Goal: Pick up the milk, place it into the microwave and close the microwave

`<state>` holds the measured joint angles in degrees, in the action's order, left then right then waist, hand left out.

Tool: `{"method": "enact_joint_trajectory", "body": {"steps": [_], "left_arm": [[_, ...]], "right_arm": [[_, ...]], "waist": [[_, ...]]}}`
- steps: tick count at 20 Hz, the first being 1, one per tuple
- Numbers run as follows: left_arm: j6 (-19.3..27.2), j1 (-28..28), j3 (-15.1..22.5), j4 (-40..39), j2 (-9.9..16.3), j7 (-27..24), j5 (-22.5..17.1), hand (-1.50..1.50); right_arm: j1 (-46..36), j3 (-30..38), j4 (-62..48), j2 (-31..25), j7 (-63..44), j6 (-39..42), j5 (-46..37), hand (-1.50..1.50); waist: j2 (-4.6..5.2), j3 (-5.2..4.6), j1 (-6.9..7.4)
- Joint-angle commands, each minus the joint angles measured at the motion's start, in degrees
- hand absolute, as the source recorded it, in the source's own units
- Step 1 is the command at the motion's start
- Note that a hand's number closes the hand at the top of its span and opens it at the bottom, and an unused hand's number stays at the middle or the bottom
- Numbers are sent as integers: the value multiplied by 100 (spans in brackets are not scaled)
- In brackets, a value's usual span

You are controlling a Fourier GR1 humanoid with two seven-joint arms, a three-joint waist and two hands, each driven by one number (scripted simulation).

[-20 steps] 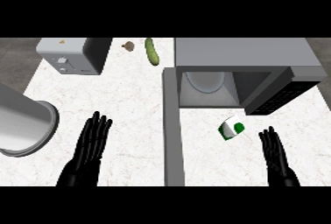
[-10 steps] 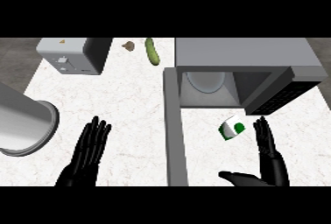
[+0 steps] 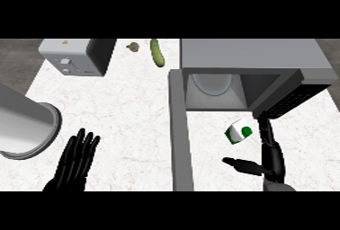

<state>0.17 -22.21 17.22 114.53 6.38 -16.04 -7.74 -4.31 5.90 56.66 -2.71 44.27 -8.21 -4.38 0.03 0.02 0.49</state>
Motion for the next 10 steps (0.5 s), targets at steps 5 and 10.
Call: {"method": "enact_joint_trajectory", "body": {"steps": [5,10], "left_arm": [[-609,-151,-837,307,564,180,-773,-150],[-531,-115,-588,-61,231,-118,-457,-150]], "right_arm": [[-1232,518,-1883,-127,689,-273,80,-150],[-1703,947,-3290,-166,1912,-398,238,150]], "waist": [[5,2,21],[14,5,33]]}}
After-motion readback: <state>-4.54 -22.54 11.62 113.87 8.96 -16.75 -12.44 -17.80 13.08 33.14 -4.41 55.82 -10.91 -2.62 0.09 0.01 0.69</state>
